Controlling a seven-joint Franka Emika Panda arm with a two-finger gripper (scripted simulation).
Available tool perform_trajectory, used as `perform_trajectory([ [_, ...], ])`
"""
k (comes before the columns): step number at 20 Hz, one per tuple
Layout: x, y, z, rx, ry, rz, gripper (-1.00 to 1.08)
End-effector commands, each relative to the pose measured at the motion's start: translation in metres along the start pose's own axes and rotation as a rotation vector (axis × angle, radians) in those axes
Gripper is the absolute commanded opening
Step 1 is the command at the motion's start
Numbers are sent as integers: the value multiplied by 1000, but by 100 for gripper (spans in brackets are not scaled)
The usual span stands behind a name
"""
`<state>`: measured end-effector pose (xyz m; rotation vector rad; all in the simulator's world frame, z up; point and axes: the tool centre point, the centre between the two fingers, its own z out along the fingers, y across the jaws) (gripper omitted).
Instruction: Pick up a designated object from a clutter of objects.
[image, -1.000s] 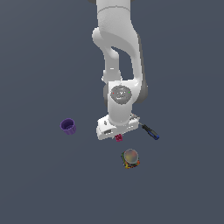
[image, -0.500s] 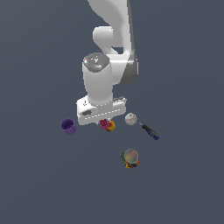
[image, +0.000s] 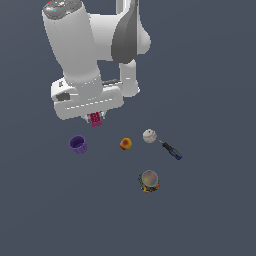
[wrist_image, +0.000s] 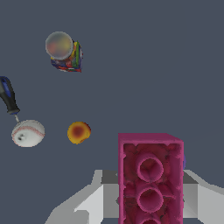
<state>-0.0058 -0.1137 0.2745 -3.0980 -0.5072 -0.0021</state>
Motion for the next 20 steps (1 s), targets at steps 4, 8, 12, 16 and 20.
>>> perform_trajectory([
  [4, -20, 32, -52, 0, 0, 0, -100],
  [8, -31, 50, -81, 0, -1, 0, -100],
  [12, -37, 64, -100, -1, -1, 0, -100],
  [16, -41, 71, -112, -2, -2, 0, -100],
  [20, -42, 74, -115, -2, -2, 0, -100],
])
